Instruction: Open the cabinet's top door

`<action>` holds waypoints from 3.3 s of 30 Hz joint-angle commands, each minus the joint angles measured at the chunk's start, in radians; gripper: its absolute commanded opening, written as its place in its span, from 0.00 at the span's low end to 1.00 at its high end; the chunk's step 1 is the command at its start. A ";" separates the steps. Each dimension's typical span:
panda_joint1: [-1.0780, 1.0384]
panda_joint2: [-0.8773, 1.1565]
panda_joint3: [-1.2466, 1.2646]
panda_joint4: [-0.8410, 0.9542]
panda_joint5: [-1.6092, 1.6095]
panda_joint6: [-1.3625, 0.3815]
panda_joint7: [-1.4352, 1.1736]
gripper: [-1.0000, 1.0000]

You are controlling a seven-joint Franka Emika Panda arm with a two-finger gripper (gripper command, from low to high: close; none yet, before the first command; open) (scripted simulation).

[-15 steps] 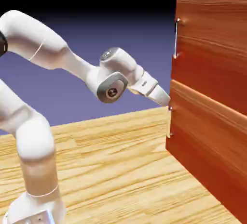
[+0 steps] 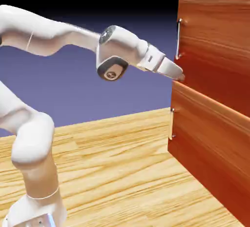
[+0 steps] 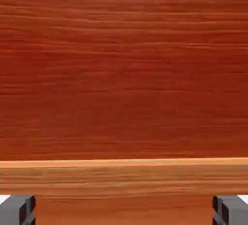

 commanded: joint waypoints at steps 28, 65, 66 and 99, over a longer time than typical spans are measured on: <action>-0.469 -0.101 0.500 0.349 1.218 0.016 -0.886 0.50; -0.560 -0.109 0.641 0.418 1.813 -0.133 -1.399 0.00; -0.524 -0.114 0.610 0.393 1.794 -0.146 -1.391 0.00; 0.050 -0.683 -0.534 -0.246 0.562 -0.921 -0.913 0.00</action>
